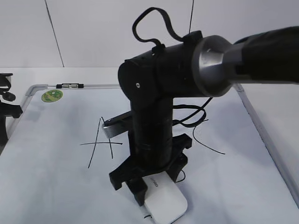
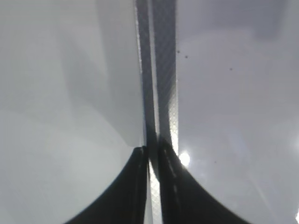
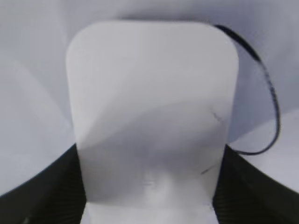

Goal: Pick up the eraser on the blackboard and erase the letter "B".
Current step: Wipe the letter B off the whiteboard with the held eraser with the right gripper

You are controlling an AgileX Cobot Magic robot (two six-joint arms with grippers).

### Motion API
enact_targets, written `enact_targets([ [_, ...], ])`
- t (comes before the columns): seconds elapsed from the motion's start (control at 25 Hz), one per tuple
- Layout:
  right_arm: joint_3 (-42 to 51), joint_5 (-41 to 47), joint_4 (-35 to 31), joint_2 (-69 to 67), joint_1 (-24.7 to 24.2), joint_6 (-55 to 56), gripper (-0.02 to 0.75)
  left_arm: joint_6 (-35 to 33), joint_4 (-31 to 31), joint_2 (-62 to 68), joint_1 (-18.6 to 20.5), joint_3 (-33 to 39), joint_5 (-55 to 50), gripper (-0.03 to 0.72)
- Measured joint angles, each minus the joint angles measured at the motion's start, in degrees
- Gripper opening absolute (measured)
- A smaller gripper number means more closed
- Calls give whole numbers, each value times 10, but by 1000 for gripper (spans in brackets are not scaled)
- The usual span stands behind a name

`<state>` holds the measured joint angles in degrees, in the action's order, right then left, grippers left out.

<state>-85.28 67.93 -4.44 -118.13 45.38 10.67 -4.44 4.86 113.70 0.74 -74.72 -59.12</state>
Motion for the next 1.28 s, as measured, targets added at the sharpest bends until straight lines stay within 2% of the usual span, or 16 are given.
enact_targets([
  [0.32, -9, -25, -28, -4, 30, -17, 559, 0, -1, 0, 0, 0, -3, 49],
  [0.8, -10, -27, -20, -5, 32, -11, 559, 0, -2, 0, 0, 0, -4, 49],
  [1.28, -12, -27, -12, -6, -8, 13, 559, 7, 0, 0, 0, 0, -4, 14],
])
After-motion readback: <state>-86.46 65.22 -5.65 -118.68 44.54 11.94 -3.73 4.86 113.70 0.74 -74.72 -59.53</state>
